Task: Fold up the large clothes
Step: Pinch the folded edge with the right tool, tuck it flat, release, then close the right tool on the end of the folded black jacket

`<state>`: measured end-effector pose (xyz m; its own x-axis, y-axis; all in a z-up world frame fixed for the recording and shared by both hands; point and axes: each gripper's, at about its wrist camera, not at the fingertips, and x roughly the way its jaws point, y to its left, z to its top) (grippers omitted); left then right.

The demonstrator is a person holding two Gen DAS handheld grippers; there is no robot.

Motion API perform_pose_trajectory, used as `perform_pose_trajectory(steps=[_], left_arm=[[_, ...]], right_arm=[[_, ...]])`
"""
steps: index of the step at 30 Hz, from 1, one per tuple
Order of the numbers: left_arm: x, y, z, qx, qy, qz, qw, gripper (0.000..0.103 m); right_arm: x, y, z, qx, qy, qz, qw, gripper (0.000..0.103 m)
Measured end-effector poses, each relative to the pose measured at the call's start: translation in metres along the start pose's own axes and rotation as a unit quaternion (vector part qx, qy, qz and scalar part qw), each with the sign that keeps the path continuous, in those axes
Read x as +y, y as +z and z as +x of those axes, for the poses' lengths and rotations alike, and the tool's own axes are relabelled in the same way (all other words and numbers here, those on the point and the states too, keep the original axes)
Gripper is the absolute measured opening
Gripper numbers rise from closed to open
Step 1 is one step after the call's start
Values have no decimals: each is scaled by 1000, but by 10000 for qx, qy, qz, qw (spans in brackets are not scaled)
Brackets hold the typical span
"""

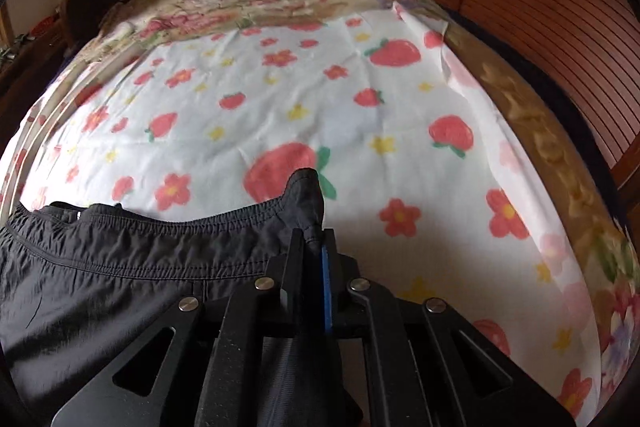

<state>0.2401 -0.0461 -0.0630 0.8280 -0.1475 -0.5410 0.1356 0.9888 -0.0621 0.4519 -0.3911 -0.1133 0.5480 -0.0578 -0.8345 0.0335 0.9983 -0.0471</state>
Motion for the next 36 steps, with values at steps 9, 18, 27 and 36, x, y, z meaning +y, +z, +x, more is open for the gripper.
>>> perform_pose_trajectory(steps=[9,18,27,36], left_arm=[[-12,-2,-15,-126,-94,96,9998,50],[-36,-14,-33,-181,-191,196,9995,50],[-64,-31,-51,-175,-327,237,9990,50],[-86,-48,-55,62,-365,243,9990,50]], right_arm=[[21,-31,-54,-332,-134,-771,9964,60],[25,-128,-117,-264,556,-1166,9913,62],[9,-192,-138,-183,716,-1106,9911,78],[-7,-221,-122,155,970,-676,9929,78]])
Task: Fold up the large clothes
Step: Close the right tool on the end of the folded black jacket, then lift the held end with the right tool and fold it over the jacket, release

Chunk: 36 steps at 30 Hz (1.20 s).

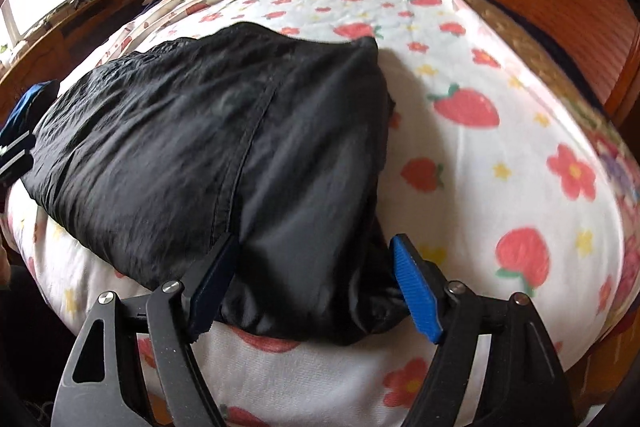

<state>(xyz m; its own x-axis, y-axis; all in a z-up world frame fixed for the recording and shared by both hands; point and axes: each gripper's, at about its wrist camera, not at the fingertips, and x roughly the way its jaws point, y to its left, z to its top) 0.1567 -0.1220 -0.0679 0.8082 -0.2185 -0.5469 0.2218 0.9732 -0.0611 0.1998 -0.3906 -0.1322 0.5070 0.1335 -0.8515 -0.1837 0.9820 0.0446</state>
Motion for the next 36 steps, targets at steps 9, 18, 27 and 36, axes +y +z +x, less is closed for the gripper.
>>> perform_pose_trajectory(steps=[9,18,27,36], left_arm=[[-6,0,12,198,-70,112,9997,50],[-9,-3,19,426,-52,268,9987,50],[-10,-3,19,434,-79,229,9988,50],[-6,-3,14,352,-125,195,9991,50]], right_arm=[[-1,-3,-1,-32,-196,34,9998,78],[-17,-11,4,148,60,499,9986,78],[-8,-10,3,43,659,511,9965,34],[-6,8,-35,-778,698,352,9939,14]])
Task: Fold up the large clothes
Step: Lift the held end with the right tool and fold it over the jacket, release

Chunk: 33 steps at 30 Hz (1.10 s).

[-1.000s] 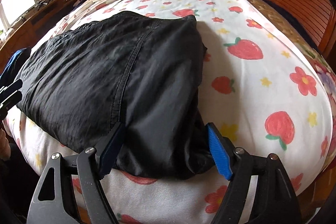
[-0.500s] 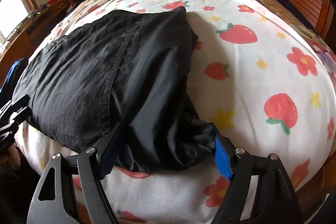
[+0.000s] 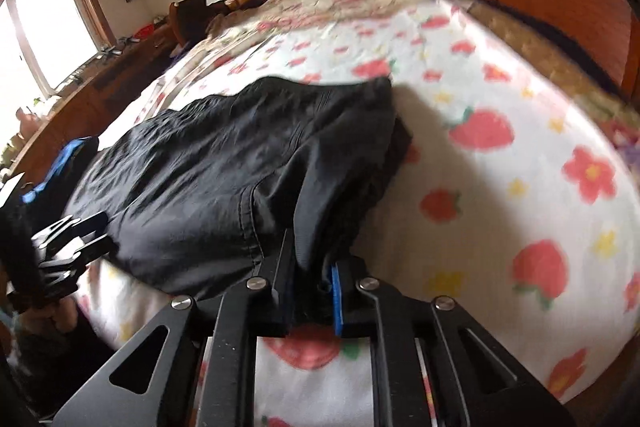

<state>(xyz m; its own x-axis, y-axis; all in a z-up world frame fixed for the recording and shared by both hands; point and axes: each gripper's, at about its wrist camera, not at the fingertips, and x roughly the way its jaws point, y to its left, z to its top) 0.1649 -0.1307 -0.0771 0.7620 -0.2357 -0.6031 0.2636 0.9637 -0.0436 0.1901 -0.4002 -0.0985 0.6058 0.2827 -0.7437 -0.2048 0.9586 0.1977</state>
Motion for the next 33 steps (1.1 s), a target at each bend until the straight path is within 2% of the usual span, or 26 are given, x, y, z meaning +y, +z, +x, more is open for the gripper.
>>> perform_pose_trajectory(steps=[4,10,12,15,19,24,33], left_arm=[[4,0,-8,-74,-3,-60,10000,50],[10,-4,-24,-223,-10,-116,9997,50],[11,-6,-28,-277,-8,-149,9995,50],[14,-7,-32,-338,-2,-210,9992,50],[14,-9,-35,-380,21,-273,9989,50],[14,-7,-37,-441,68,-339,9984,50],[29,-18,-54,-548,247,-554,9967,50]], right_arm=[[2,24,-6,-154,-377,-202,9990,13],[-37,55,-12,-282,-999,-8,9946,9],[-53,61,-7,-170,-1102,138,9937,9],[-55,60,1,-14,-1119,112,9937,9],[-49,59,-1,-64,-1011,88,9948,8],[-23,76,-19,-436,-741,-141,9962,8],[91,113,-39,-926,-35,-1198,9885,7]])
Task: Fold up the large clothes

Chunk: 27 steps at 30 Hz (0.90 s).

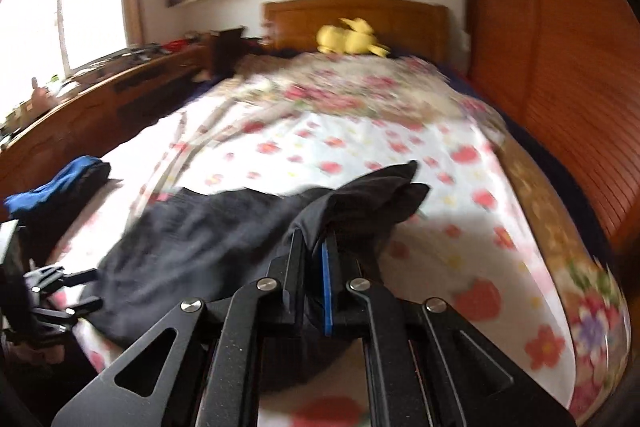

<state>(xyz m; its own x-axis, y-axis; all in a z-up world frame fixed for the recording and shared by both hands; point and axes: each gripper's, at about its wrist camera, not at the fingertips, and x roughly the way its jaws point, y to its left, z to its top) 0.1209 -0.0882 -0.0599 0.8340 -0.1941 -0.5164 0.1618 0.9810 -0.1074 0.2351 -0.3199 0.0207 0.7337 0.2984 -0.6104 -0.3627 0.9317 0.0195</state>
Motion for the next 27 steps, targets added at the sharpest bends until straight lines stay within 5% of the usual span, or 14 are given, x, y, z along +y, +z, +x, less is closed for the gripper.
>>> perform_pose_trajectory(steps=[13,17,26,27], left_arm=[[31,-17,-36,-196,377,-293,9987,50],[39,-22,-37,-153,440,-426,9980,50],[37,-22,-43,-260,367,-409,9982,50],[38,-22,-44,-263,356,-391,9983,50]], right_arm=[[157,29,18,-278,1468,-813,9854,0],[192,15,42,-5,1352,-1250,9829,0],[143,-1,56,395,538,-1111,9916,1],[142,-3,57,443,467,-1138,9914,7]])
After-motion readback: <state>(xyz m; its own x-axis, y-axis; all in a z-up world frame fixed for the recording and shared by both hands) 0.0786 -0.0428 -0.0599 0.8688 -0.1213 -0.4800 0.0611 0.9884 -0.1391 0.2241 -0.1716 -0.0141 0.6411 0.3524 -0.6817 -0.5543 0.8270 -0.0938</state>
